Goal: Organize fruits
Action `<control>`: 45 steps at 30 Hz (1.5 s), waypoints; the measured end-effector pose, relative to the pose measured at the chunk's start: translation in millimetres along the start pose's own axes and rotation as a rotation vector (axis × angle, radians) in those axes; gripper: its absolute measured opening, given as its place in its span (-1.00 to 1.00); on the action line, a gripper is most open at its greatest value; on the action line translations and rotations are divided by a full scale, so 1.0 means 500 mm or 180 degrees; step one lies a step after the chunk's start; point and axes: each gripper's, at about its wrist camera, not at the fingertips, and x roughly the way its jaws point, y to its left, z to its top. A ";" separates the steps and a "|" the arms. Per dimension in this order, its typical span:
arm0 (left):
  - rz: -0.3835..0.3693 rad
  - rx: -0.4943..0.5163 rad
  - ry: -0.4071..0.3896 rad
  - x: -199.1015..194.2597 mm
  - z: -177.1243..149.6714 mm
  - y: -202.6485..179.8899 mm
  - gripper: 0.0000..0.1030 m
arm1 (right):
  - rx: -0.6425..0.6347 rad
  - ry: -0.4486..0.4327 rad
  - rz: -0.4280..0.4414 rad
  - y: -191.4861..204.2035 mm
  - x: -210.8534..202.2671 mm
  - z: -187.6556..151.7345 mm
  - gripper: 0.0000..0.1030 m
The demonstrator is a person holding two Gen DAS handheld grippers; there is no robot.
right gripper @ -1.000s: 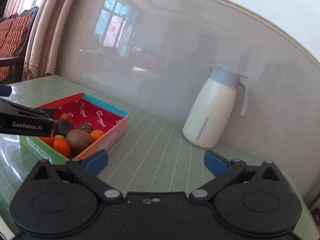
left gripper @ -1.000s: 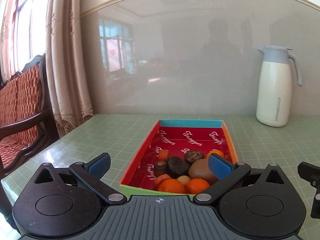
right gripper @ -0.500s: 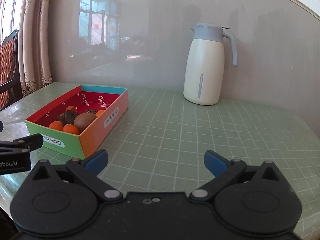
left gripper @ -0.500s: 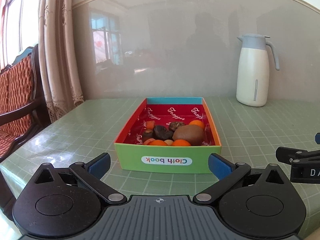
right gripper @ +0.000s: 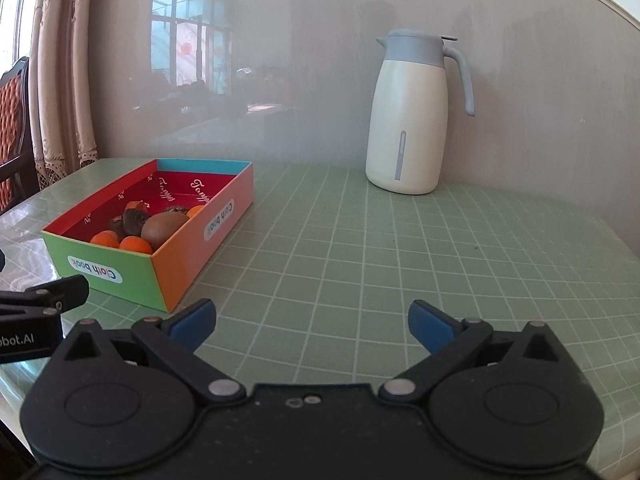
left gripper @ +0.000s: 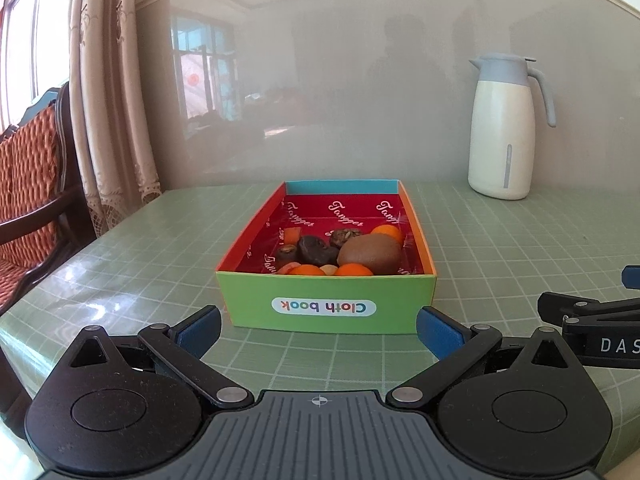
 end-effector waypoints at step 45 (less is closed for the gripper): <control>0.0015 -0.0183 -0.0048 -0.003 0.003 0.025 1.00 | 0.0078 -0.0102 0.0262 0.015 -0.014 0.009 0.99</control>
